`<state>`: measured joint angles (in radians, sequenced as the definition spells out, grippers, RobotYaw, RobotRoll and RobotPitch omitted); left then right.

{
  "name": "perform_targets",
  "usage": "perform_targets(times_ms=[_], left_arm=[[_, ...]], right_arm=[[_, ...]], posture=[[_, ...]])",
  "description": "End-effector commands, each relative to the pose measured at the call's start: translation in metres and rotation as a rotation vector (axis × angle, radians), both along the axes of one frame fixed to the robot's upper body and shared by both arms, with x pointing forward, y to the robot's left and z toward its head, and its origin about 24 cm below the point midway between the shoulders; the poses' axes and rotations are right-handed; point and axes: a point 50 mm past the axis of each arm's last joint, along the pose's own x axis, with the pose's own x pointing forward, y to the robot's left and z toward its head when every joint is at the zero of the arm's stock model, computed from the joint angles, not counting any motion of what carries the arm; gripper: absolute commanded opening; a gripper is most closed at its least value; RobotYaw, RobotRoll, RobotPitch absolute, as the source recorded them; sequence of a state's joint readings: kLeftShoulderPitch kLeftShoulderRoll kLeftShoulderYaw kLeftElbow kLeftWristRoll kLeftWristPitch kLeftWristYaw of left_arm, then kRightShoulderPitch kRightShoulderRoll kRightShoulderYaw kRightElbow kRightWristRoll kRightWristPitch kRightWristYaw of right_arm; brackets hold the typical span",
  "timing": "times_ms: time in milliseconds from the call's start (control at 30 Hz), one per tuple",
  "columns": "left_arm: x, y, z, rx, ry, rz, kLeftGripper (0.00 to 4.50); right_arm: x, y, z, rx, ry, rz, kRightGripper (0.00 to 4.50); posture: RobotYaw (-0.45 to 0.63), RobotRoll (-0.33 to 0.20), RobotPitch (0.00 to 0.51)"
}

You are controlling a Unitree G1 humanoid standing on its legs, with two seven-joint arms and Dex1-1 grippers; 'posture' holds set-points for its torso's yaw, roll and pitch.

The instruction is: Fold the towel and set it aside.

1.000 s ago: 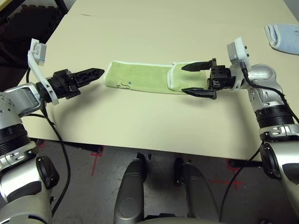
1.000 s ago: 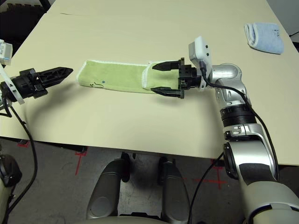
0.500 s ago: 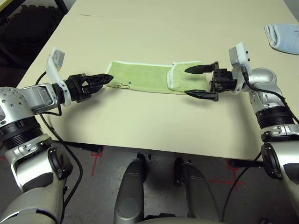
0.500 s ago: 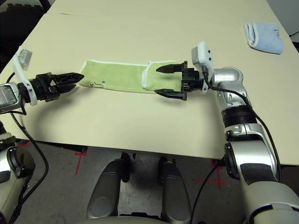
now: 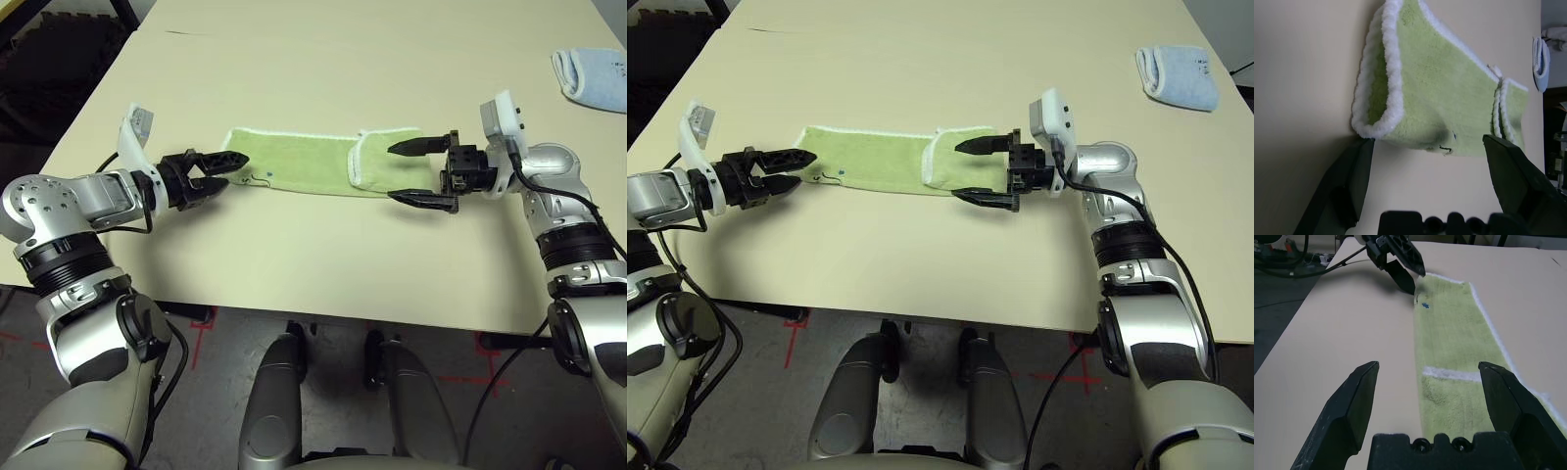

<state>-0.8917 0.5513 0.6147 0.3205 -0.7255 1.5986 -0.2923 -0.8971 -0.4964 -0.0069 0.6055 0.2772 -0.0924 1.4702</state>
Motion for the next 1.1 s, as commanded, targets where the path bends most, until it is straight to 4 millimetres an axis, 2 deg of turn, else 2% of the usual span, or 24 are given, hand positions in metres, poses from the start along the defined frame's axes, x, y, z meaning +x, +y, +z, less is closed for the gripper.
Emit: perform_targets(times_ms=[33,433,533,867,900,1100], left_arm=[[-0.004,0.008,-0.007,0.031,0.051,0.018,4.50],[0.004,0.008,-0.009,0.017,0.040,0.096,4.50],[0.007,0.008,-0.009,0.017,0.032,0.117,3.95],[0.014,0.013,-0.008,-0.007,0.009,0.194,0.14],[0.015,0.014,-0.007,-0.008,0.007,0.201,0.02],[0.014,0.022,-0.004,0.018,-0.009,0.232,0.02]], right_arm=[[-0.001,0.000,0.002,-0.006,-0.007,0.005,4.43],[-0.005,-0.001,0.001,-0.012,-0.008,0.010,4.43],[-0.006,0.001,0.002,-0.014,-0.009,0.010,4.50],[-0.005,0.000,0.004,-0.018,-0.002,0.000,4.50],[-0.005,0.000,0.004,-0.019,-0.001,0.000,4.50],[-0.005,0.000,0.004,-0.018,0.003,-0.002,4.50]], posture=[[0.10,0.000,0.284],[0.09,0.000,0.284],[0.09,0.000,0.281],[0.08,0.000,0.281],[0.09,0.000,0.278],[0.09,0.000,0.273]])
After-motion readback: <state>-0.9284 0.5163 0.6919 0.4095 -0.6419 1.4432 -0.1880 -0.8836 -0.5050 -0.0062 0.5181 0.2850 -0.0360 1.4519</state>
